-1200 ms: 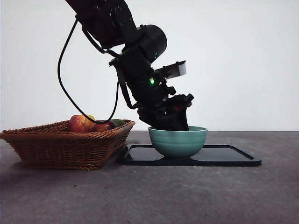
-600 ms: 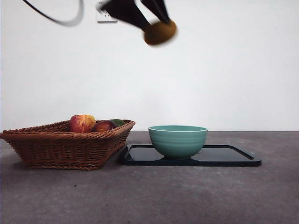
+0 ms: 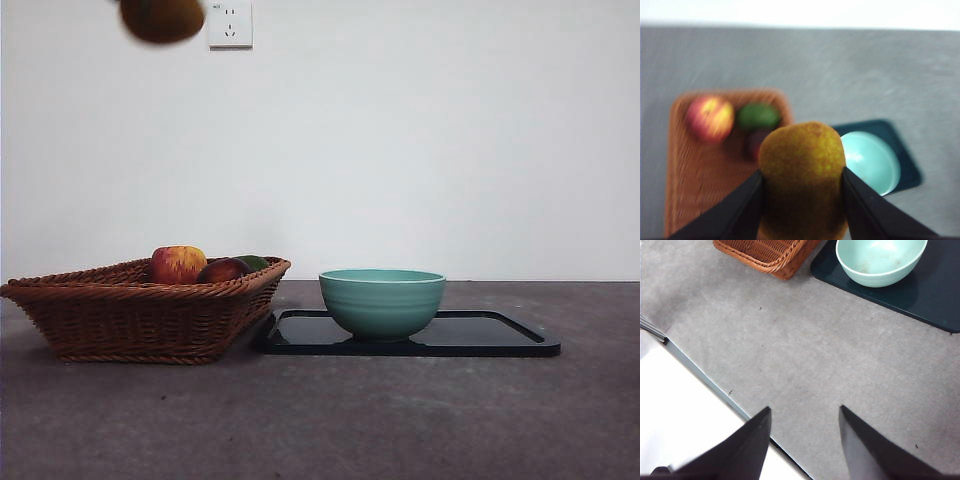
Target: Pick up the wifruite, put it on the bowl, pick up the plate, put it on desk
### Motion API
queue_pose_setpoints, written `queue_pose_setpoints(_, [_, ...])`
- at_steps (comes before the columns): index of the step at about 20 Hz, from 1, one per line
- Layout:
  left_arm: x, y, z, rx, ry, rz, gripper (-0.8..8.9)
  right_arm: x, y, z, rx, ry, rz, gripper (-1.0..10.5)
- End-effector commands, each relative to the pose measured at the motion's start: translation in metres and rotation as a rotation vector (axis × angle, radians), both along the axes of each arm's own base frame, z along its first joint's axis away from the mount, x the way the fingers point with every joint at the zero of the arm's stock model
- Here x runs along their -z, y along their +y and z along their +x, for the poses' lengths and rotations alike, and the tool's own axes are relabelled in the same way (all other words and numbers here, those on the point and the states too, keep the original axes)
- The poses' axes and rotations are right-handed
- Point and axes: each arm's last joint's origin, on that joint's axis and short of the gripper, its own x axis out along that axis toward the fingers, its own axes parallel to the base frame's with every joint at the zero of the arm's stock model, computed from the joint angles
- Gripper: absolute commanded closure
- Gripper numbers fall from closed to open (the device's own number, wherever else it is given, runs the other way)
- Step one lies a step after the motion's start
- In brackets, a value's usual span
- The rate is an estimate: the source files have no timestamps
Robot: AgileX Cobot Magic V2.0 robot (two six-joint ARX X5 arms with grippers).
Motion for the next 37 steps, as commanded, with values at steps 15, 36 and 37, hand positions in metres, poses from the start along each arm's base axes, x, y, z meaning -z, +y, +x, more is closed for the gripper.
queue_pose_setpoints(15, [0.159, -0.017, 0.068, -0.061, 0.181, 0.207, 6.62, -0.003, 0.001, 0.001, -0.009, -0.017, 0.005, 7.3])
queue_pose_setpoints(36, [0.074, 0.003, 0.003, 0.211, 0.045, -0.038, 4.69, -0.004, 0.001, 0.001, -0.007, -0.019, 0.008, 7.3])
queue_pose_setpoints(37, [0.065, 0.007, -0.008, 0.270, 0.038, -0.077, 4.70, -0.004, 0.001, 0.001, -0.007, -0.019, 0.008, 7.3])
